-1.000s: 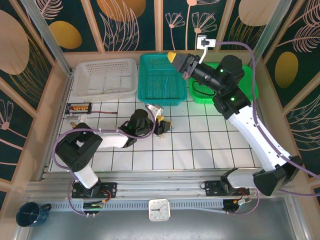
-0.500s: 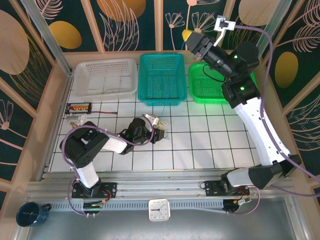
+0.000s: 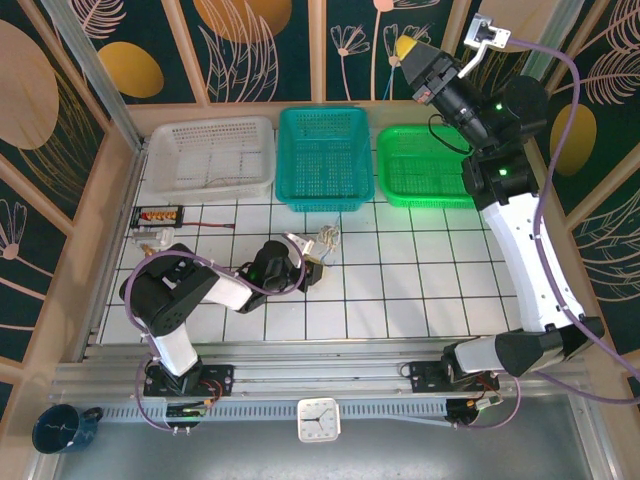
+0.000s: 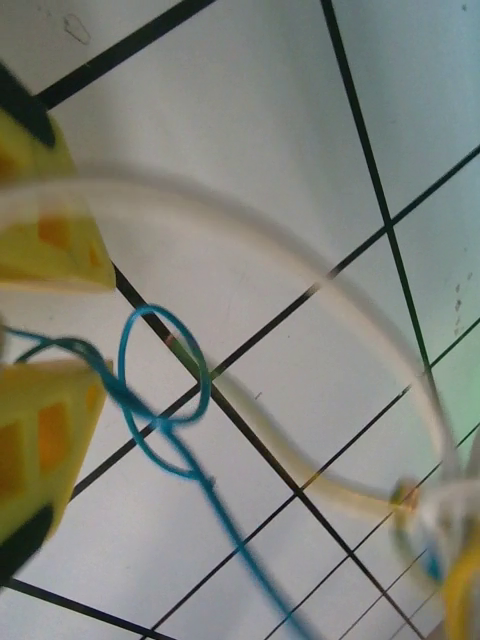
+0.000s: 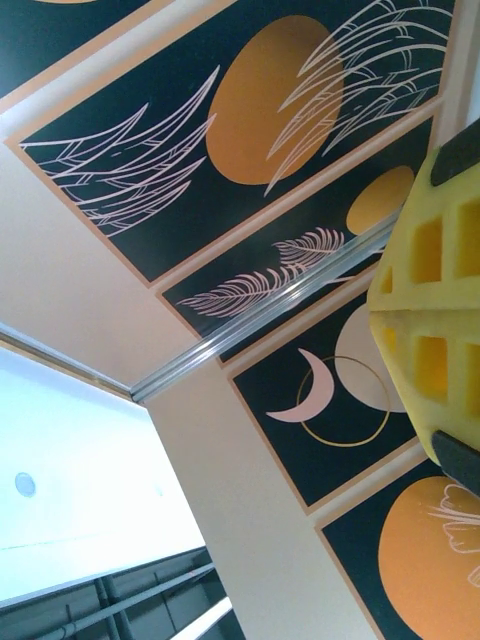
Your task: Untangle the cables
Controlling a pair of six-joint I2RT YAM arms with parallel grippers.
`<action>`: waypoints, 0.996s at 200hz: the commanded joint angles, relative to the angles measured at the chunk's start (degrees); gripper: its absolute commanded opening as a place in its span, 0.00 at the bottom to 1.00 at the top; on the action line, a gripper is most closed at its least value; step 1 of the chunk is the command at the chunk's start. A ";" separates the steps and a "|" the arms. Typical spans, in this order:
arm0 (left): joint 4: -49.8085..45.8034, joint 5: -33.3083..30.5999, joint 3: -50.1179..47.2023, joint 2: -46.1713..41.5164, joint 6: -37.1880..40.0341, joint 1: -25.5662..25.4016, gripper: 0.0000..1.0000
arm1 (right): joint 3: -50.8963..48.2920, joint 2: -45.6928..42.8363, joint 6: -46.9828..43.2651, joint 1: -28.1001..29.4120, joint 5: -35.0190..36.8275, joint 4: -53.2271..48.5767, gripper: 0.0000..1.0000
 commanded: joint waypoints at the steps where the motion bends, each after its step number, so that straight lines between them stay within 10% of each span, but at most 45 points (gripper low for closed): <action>1: 1.36 -0.28 -0.88 -1.50 -0.06 0.06 0.36 | -2.58 -1.70 3.25 -0.38 -2.73 5.30 0.00; 66: -2.18 -0.58 -0.23 -8.38 0.97 0.06 0.79 | -21.09 -7.71 1.81 3.46 -4.00 7.87 0.00; 199: -6.42 4.05 14.14 1.00 1.74 0.08 0.85 | -19.62 -9.94 -1.22 10.31 -1.53 4.96 0.00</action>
